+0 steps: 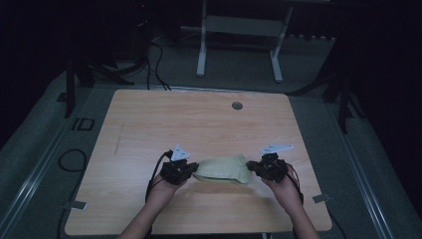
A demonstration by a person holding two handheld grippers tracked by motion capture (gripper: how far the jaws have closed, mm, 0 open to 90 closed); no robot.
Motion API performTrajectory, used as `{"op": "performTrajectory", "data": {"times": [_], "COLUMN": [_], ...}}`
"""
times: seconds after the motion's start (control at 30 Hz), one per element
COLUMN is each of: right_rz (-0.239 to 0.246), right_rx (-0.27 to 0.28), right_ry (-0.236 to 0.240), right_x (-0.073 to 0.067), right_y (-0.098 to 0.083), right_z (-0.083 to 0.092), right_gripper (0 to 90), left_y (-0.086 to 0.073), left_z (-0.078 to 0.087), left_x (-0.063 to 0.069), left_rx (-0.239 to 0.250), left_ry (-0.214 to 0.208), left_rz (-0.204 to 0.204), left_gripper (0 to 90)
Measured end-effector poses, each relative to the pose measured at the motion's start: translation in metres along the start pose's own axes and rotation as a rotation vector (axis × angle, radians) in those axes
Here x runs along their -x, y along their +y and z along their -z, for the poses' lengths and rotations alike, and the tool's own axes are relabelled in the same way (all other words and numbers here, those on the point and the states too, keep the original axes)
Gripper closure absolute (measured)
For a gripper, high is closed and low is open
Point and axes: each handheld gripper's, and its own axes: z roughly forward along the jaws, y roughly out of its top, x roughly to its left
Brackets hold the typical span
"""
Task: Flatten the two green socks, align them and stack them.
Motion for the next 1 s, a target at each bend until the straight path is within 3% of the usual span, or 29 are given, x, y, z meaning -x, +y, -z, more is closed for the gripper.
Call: {"op": "performTrajectory", "data": {"times": [0.13, 0.47, 1.0], "right_rz": [0.010, 0.010, 0.013], "right_rx": [-0.053, -0.083, -0.105], "right_ry": [-0.016, -0.041, -0.047], "right_x": [0.000, 0.004, 0.003], "right_y": [-0.005, -0.006, -0.015], "right_z": [-0.016, -0.028, -0.034], "right_gripper": [84.0, 83.6, 80.7], "left_y": [-0.010, -0.011, -0.017], "left_z": [-0.014, -0.024, -0.032], "left_x": [-0.003, -0.005, -0.006], "left_rx": [-0.040, -0.059, -0.080], "left_ry": [0.002, 0.013, 0.026], "left_rz": [-0.005, -0.018, -0.009], "left_gripper": [88.2, 88.1, 87.9]}}
